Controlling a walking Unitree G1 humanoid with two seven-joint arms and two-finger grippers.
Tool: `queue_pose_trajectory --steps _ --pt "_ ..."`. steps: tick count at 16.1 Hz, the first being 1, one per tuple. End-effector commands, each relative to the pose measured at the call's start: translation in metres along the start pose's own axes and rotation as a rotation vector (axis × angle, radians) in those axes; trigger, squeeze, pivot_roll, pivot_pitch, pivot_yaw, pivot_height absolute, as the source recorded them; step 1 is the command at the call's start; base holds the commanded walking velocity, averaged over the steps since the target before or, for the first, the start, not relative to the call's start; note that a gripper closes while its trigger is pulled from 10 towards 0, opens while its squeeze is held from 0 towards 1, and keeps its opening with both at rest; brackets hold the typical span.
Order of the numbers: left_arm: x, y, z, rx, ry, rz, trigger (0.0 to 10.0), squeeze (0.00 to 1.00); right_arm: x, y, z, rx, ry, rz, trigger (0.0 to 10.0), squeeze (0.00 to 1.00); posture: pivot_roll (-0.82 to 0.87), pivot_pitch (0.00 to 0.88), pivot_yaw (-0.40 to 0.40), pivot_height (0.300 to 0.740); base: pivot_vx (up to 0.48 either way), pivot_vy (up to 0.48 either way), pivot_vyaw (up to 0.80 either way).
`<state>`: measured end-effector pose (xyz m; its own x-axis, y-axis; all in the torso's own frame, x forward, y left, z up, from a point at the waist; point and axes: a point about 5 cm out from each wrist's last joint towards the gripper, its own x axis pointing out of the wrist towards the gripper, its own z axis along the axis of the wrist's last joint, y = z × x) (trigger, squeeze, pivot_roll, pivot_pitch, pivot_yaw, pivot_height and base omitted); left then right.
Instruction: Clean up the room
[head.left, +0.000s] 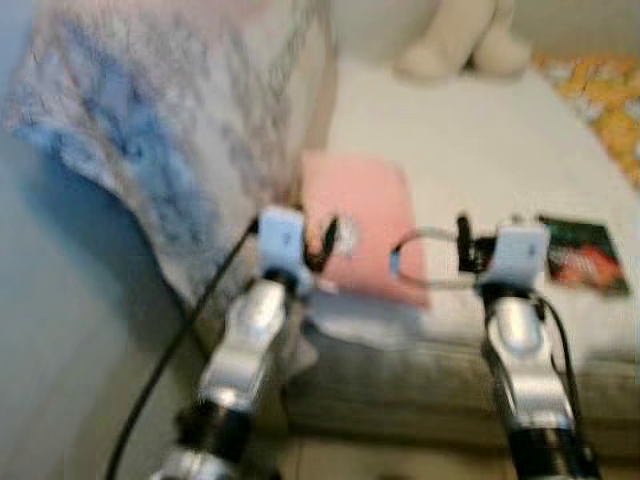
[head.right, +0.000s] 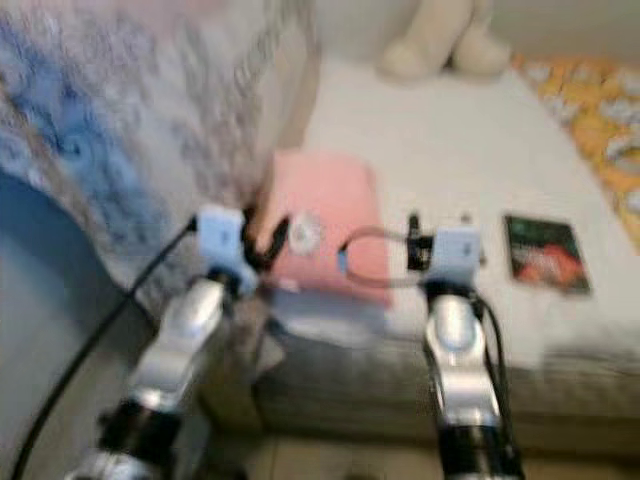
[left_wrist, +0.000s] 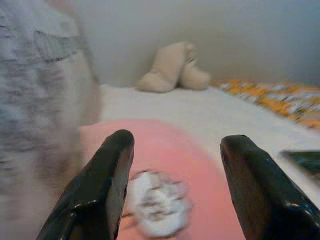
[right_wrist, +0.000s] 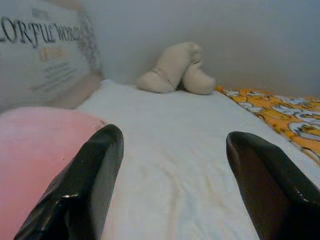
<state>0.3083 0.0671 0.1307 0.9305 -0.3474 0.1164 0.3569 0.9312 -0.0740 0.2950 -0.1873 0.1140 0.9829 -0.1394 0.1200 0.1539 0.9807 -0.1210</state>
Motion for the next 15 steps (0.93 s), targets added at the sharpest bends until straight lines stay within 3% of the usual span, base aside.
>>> queue_pose_trajectory --steps 1,4,6,8,9,11,12,13,14,15 --pt "-0.001 0.012 -0.006 -0.016 0.038 0.051 10.0 0.00 0.000 0.009 0.002 -0.003 -0.001 0.037 10.0 0.00 -0.14 0.000 0.039 0.735 0.000 -0.469 0.00" --pt "-0.004 0.035 -0.021 -0.164 0.109 0.236 10.0 0.00 -0.006 0.017 -0.004 -0.001 0.023 0.076 10.0 0.00 -0.15 0.000 0.041 0.735 0.000 -0.454 0.00" --pt "-0.018 0.059 -0.021 -0.106 0.085 0.311 10.0 0.00 -0.015 0.011 -0.007 0.022 0.032 0.071 10.0 0.00 -0.15 0.000 0.031 0.735 0.000 -0.441 0.00" --pt "-0.033 0.064 -0.015 0.088 0.052 0.243 10.0 0.00 -0.036 0.004 -0.021 0.011 0.076 0.083 10.0 0.00 -0.15 0.000 0.030 0.735 0.000 -0.442 0.00" --pt "-0.045 0.066 -0.015 0.117 0.057 0.218 10.0 0.00 -0.055 0.000 -0.034 -0.014 0.126 0.116 10.0 0.00 -0.14 0.000 0.030 0.735 0.000 -0.439 0.00" --pt "-0.064 0.070 -0.023 0.091 0.099 0.226 10.0 0.00 -0.072 -0.010 -0.049 -0.012 0.200 0.117 10.0 0.00 -0.15 0.000 0.037 0.735 0.000 -0.439 0.00" --pt "-0.070 0.070 -0.035 0.009 0.148 0.274 10.0 0.00 -0.070 -0.013 -0.050 -0.027 0.202 0.110 10.0 0.00 -0.13 0.000 0.039 0.735 0.000 -0.435 0.00" --pt "-0.066 0.066 -0.036 0.006 0.145 0.290 10.0 0.00 -0.065 -0.005 -0.041 -0.056 0.152 0.161 10.0 0.00 -0.13 0.000 0.039 0.735 0.000 -0.435 0.00" --pt "-0.054 0.061 -0.030 0.064 0.118 0.271 10.0 0.00 -0.056 0.005 -0.033 -0.039 0.124 0.187 10.0 0.00 -0.13 0.000 0.041 0.735 0.000 -0.450 0.00" --pt "-0.045 0.057 -0.026 0.093 0.106 0.249 10.0 0.00 -0.047 0.006 -0.031 0.017 0.142 0.136 10.0 1.00 -0.12 0.000 0.043 0.735 0.000 -0.450 0.00"
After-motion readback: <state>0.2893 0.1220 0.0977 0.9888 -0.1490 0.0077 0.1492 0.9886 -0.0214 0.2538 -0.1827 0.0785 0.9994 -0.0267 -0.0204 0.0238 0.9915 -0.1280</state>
